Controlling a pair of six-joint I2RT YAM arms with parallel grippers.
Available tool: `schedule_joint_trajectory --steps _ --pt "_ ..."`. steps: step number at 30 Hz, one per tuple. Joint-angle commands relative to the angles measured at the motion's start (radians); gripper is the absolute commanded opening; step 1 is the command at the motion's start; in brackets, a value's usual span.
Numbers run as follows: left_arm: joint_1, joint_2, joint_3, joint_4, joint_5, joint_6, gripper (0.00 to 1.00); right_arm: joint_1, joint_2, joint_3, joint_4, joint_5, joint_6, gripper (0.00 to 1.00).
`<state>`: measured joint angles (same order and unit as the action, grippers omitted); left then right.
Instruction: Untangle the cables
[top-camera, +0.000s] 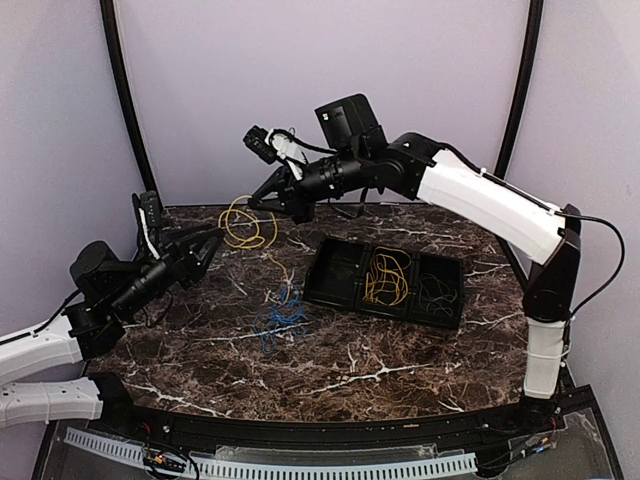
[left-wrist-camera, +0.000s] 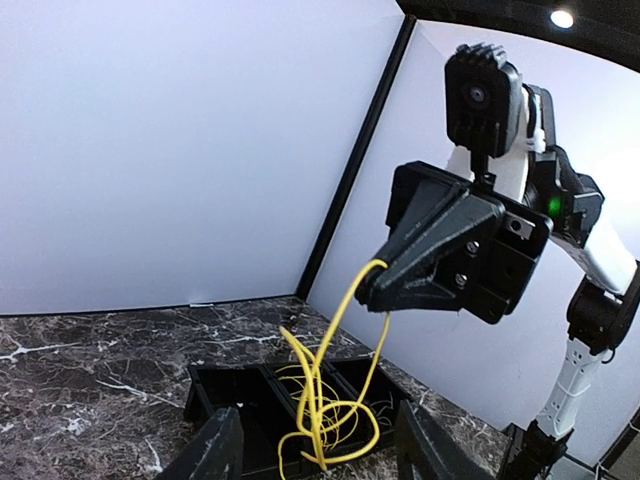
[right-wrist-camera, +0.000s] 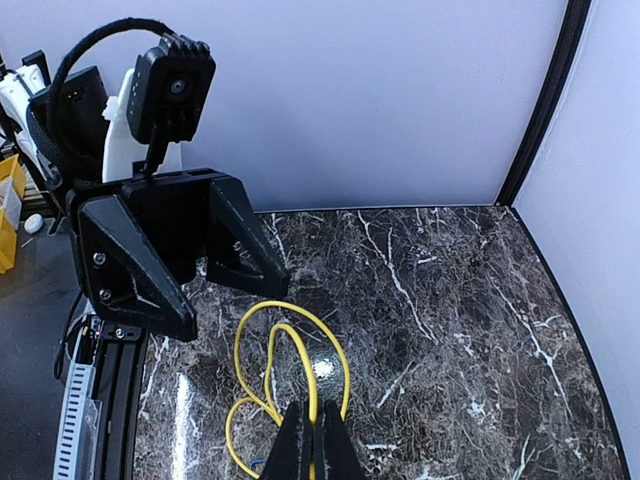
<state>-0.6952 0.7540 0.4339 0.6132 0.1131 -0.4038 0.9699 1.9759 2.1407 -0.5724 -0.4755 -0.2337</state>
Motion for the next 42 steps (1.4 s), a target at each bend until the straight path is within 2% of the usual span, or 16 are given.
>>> schedule_joint_trajectory --steps 1,6,10,12,16,19,24,25,26,27,29,31,36,42 --pt "-0.004 0.042 0.061 -0.010 -0.139 -0.005 0.54 0.018 0.015 0.009 0.026 -0.013 0.004 0.00" --pt "-0.004 0.135 0.119 -0.045 -0.216 -0.042 0.54 0.048 0.026 0.032 0.013 -0.012 0.001 0.00" --pt "-0.003 0.213 0.156 -0.107 -0.357 -0.081 0.53 0.074 0.013 0.033 0.004 -0.033 -0.004 0.00" --pt "-0.004 0.238 0.160 -0.140 -0.479 -0.101 0.52 0.082 -0.003 0.036 0.000 -0.055 -0.003 0.00" --pt "-0.003 0.259 0.107 -0.101 -0.603 -0.117 0.51 0.090 -0.045 0.036 -0.009 -0.091 0.012 0.00" --pt "-0.003 0.272 0.067 -0.006 -0.599 -0.107 0.49 0.090 -0.074 0.012 -0.007 -0.099 0.016 0.00" --pt "-0.003 0.272 0.010 0.121 -0.454 -0.092 0.40 0.088 -0.094 -0.025 -0.004 -0.072 -0.002 0.00" --pt "-0.003 0.258 -0.003 0.122 -0.432 -0.089 0.35 0.087 -0.094 -0.029 -0.002 -0.066 -0.003 0.00" --pt "-0.003 0.249 -0.008 0.111 -0.411 -0.085 0.31 0.085 -0.092 -0.030 -0.002 -0.067 -0.003 0.00" --pt "-0.003 0.226 -0.013 0.058 -0.414 -0.092 0.24 0.082 -0.092 -0.029 -0.002 -0.070 -0.003 0.00" --pt "-0.003 0.187 -0.035 -0.023 -0.456 -0.100 0.15 0.081 -0.092 -0.019 -0.007 -0.071 -0.003 0.00" --pt "-0.003 0.149 -0.070 -0.092 -0.504 -0.117 0.12 0.076 -0.094 0.007 -0.022 -0.068 -0.010 0.00" --pt "0.021 0.107 -0.183 -0.196 -0.577 -0.188 0.14 0.047 -0.114 0.086 -0.066 -0.062 -0.039 0.00" --pt "0.104 0.096 -0.337 -0.186 -0.520 -0.318 0.17 -0.013 -0.181 0.106 -0.085 -0.029 -0.080 0.00"
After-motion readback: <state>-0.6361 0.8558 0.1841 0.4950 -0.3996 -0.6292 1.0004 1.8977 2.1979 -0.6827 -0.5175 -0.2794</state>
